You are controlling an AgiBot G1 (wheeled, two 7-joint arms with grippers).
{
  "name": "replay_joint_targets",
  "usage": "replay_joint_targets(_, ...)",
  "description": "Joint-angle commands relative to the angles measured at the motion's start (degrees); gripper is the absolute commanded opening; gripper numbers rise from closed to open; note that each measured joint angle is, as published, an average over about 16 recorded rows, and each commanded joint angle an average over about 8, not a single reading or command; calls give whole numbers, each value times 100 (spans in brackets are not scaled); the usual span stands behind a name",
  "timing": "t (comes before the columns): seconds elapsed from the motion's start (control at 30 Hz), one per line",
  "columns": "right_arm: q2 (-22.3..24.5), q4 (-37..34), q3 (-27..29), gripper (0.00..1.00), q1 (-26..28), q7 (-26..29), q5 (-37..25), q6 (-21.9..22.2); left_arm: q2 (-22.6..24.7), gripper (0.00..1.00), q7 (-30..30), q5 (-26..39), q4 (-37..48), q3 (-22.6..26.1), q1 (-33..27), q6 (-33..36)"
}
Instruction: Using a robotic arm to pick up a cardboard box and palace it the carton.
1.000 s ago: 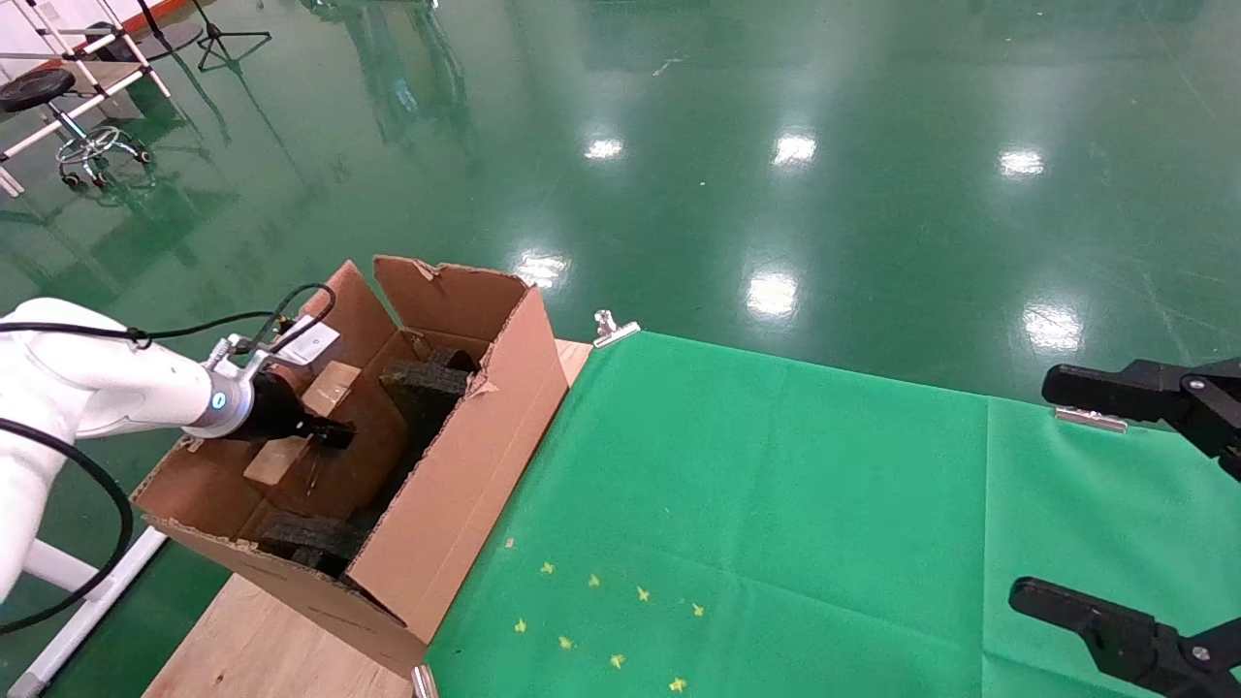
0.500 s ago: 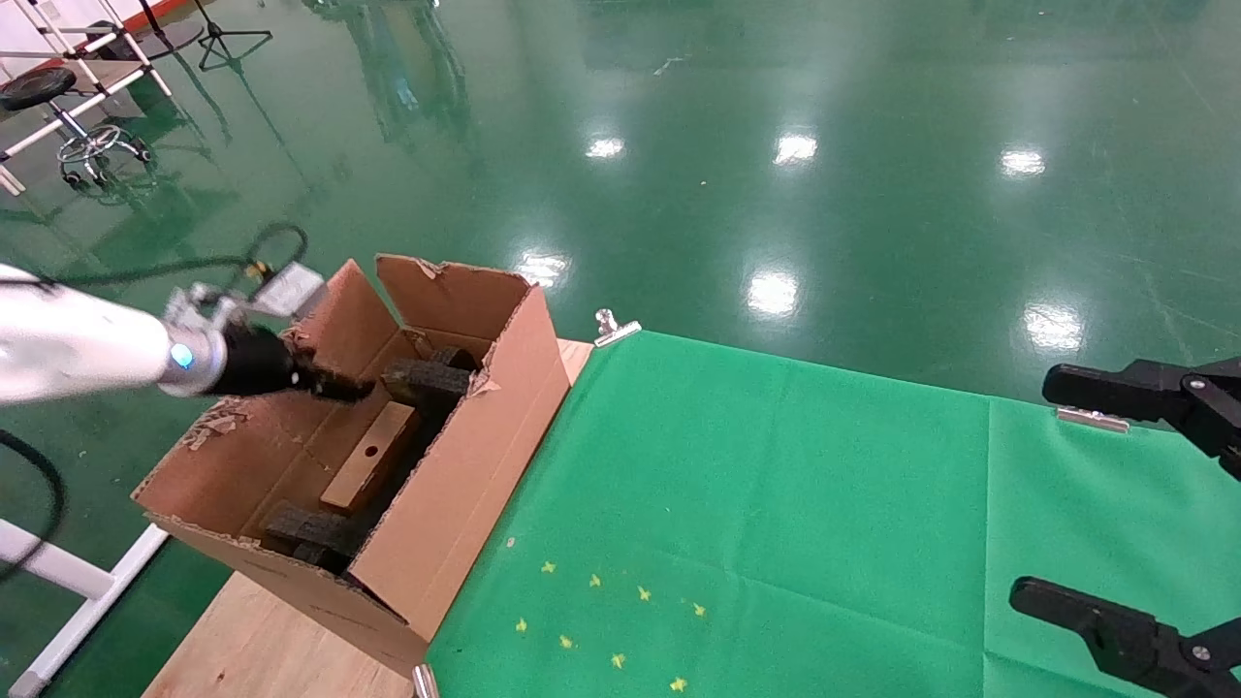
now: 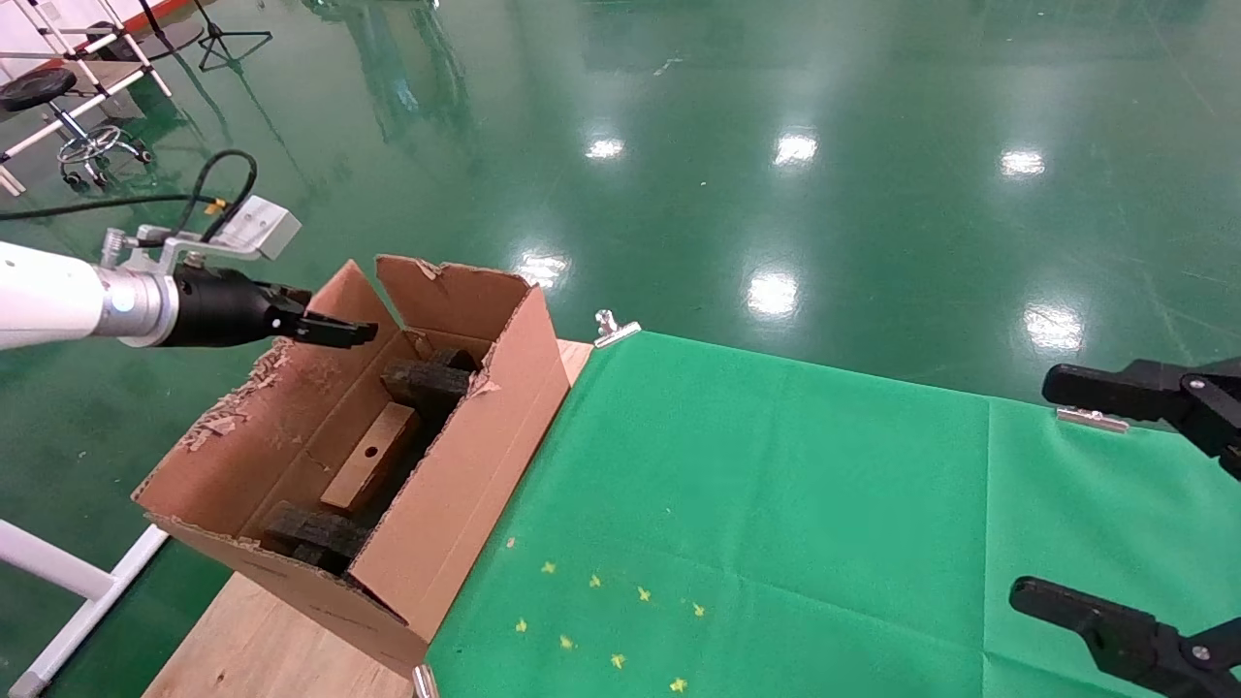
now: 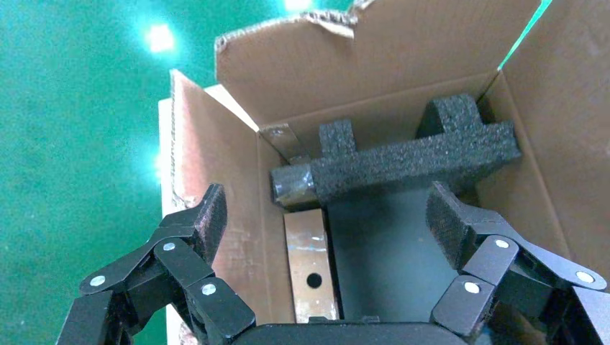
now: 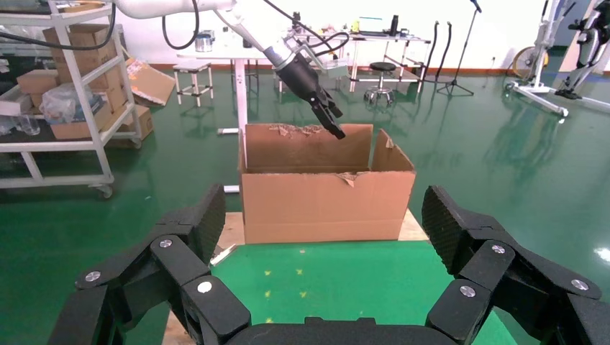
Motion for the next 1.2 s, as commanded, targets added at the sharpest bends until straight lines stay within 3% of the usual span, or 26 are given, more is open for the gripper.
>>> replay_joint_targets(0.03,0,0,0,100,0,0,0,0,16,100,0,15,22,10,8,-22)
replay_joint_targets(1.2,0,0,-1,100,0,0,1,0,-354,100,559,-3060,-3587,-1485,2320,1578)
